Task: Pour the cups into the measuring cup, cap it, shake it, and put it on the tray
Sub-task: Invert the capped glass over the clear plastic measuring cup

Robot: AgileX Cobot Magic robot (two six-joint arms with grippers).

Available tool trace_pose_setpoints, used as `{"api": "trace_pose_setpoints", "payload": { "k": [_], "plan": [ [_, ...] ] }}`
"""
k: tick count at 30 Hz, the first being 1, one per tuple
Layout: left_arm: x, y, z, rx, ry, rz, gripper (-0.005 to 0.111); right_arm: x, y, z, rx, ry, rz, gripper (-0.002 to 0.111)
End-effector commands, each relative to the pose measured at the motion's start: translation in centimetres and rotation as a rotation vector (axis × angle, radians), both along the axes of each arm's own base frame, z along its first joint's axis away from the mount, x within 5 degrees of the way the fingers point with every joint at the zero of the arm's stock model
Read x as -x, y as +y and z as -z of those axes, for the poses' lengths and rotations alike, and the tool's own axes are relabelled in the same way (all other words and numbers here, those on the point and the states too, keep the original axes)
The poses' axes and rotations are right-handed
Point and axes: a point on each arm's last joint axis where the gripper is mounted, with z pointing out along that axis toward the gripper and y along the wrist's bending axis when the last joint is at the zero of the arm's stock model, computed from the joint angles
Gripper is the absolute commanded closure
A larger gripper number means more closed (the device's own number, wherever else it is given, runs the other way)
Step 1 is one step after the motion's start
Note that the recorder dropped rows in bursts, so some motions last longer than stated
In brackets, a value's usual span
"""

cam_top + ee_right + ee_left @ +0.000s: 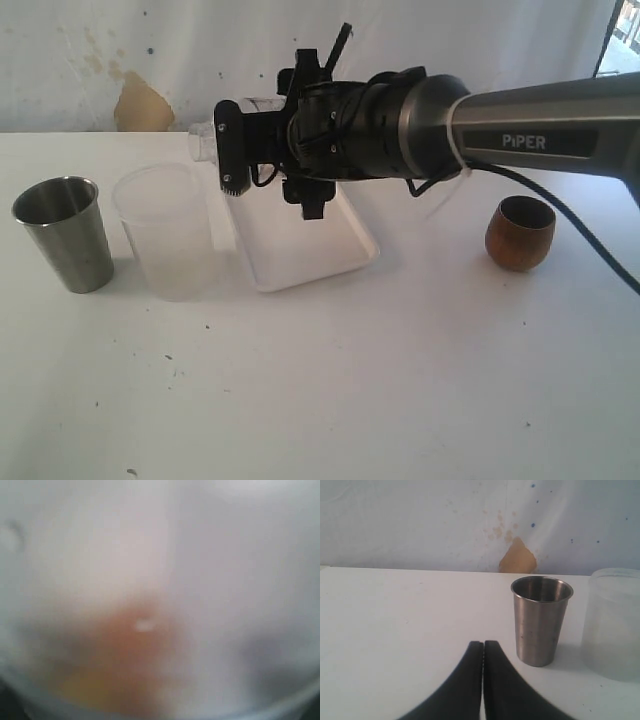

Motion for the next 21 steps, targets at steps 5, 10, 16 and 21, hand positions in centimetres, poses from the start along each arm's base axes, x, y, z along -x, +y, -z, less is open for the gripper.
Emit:
{"api": "trace_pose_setpoints", "payload": {
  "k": [5, 10, 16, 21],
  "plan": [
    [0.0, 0.0, 0.0, 0.002, -0.009, 0.003, 0.106, 0.0, 0.6, -1.1, 0.089, -0.082, -0.025, 0.108],
    [0.0, 0.0, 0.0, 0.002, -0.009, 0.003, 0.106, -0.6, 0.2, -1.3, 0.102, -0.098, 0.066, 0.108],
    [0.0, 0.0, 0.0, 0.002, -0.009, 0.003, 0.106, -0.4, 1.0, -1.6, 0.072, -0.106, 0.045, 0.108],
    [0.0, 0.0, 0.0, 0.002, -0.009, 0.003, 0.106, 0.0, 2.1, -1.6, 0.08, -0.124, -0.022, 0.108]
  ]
}}
